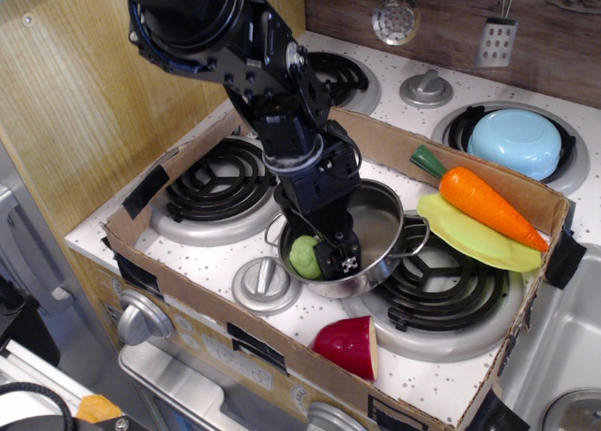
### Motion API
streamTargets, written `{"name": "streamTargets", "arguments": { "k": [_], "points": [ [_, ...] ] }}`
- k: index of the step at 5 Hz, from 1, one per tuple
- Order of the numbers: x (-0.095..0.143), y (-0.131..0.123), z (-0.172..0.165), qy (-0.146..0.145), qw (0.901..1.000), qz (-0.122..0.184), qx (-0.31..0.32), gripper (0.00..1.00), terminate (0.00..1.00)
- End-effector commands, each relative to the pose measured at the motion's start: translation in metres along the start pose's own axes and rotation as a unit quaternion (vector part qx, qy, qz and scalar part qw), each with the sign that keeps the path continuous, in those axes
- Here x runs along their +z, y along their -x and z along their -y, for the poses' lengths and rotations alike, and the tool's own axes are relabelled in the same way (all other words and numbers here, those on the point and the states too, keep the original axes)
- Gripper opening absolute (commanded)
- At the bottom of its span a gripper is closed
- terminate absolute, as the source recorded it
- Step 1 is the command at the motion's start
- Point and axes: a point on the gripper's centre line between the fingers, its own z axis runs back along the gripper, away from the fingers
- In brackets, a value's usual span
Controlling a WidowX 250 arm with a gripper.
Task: Take broccoli out of pan
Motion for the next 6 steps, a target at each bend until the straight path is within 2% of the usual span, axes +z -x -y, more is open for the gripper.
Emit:
{"name": "streamTargets", "arguments": {
  "k": [1, 2, 4, 5, 6],
  "points": [
    [-0.002, 0.008, -0.004, 0.004, 0.9999, 0.005, 0.014, 1.0, 0.0],
    [0.004, 0.005, -0.005, 0.002, 0.9998, -0.011, 0.018, 0.0, 0.0],
    [0.032, -0.005, -0.007, 0.0, 0.9992, -0.04, 0.006, 0.0, 0.0],
    [0.054, -0.012, -0.01, -0.016, 0.9982, -0.05, 0.029, 0.0, 0.0],
    [0.076, -0.008, -0.023, -0.042, 0.9957, -0.069, 0.044, 0.0, 0.0]
  ]
}}
